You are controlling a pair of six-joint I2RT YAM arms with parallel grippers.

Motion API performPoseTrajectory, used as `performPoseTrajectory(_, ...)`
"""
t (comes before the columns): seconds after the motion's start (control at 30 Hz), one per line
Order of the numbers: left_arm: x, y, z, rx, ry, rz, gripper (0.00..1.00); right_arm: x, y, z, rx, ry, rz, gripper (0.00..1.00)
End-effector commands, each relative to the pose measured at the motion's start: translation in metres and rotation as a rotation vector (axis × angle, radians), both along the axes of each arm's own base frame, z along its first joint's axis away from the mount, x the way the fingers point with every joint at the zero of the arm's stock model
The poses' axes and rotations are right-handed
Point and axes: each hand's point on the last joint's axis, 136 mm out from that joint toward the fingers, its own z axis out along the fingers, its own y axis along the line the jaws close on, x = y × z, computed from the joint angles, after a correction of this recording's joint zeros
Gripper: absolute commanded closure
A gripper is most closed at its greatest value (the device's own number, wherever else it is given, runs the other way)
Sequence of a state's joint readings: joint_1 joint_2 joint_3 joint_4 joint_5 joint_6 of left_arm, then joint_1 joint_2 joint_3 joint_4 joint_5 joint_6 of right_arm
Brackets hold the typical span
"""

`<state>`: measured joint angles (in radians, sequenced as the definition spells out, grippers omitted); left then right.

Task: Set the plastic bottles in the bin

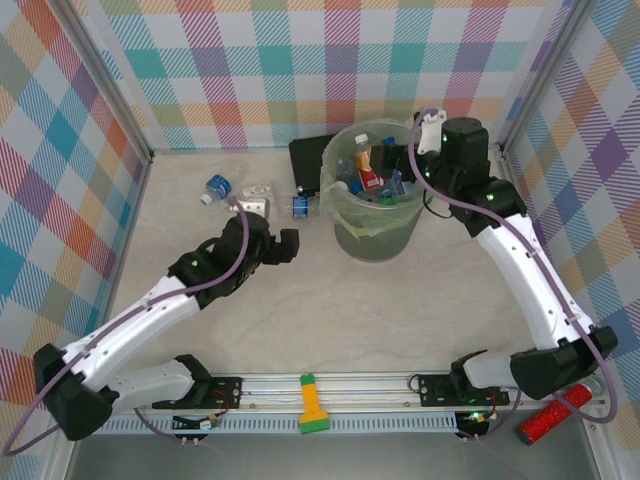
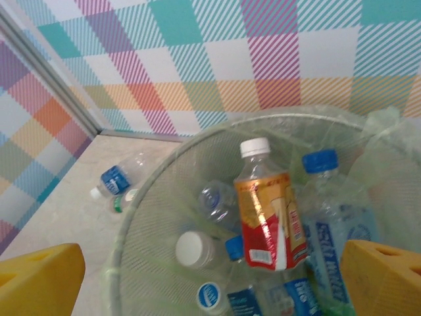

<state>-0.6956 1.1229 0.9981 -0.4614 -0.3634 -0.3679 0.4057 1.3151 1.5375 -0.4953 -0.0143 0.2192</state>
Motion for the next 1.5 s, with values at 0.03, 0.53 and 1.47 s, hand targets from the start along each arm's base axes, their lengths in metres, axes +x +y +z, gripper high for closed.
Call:
performPoseTrajectory(0.03, 0.027, 0.002, -0.023, -0.081, 0.058, 0.067, 0.0, -0.026, 0.007, 0.009, 0.069, -0.005, 0.051, 0.01)
performPoseTrajectory(0.53, 0.145, 0.016, -0.055, -0.143, 0.108, 0.159, 0.0, -0.059, 0.01, -0.001, 0.098, 0.036, 0.101, 0.01)
performPoseTrajectory(1.47, 0.239, 0.079, -0.148, -0.164, 0.295, 0.193, 0.0, -0.071, 0.012, 0.002, 0.107, 0.041, 0.116, 0.01)
